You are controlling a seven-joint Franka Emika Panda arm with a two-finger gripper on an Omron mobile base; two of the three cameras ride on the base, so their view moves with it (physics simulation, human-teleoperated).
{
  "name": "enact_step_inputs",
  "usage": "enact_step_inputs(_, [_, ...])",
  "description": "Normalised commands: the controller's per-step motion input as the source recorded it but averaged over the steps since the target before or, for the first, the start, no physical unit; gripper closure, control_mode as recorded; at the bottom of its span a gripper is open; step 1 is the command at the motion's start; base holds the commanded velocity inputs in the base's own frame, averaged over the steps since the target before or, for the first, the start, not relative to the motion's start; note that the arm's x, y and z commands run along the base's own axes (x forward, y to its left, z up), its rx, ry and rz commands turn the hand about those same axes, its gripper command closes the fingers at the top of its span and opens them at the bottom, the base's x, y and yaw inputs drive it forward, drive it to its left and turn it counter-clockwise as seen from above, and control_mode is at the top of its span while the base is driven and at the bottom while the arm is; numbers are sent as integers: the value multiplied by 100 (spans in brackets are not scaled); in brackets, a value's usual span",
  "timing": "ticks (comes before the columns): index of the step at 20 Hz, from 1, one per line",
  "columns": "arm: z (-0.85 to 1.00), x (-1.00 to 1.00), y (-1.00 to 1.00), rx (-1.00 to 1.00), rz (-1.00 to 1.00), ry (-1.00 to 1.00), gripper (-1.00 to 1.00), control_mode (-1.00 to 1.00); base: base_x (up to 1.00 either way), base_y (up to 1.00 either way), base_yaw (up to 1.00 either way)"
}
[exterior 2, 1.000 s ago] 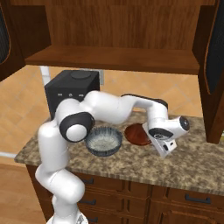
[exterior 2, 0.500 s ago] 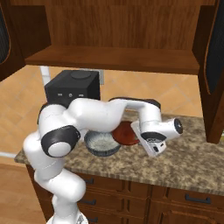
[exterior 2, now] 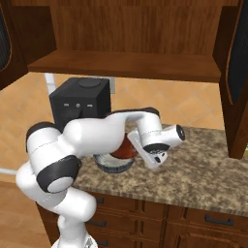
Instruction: Pick up the bowls on the counter and stack them on top of one another in the open cabinet. Place the smaller bowl on top of the larger bowl.
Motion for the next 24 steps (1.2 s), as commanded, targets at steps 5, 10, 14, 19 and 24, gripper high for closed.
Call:
enact_step_inputs(5, [-2, 3, 74, 0, 11, 5, 100, -100, 0, 0, 0])
enact_step_inputs(10, [-12, 14, 17, -2, 1, 11, 100, -100, 0, 0, 0])
enact_step_inputs(14, [-8, 12, -7, 0, 0, 10, 100, -100, 0, 0, 0])
enact_step_inputs(19, [-1, 0, -24, 0, 0, 16, 100, -100, 0, 0, 0])
enact_step_inputs(24, [-20, 13, -2, -4, -2, 7, 100, -100, 0, 0, 0])
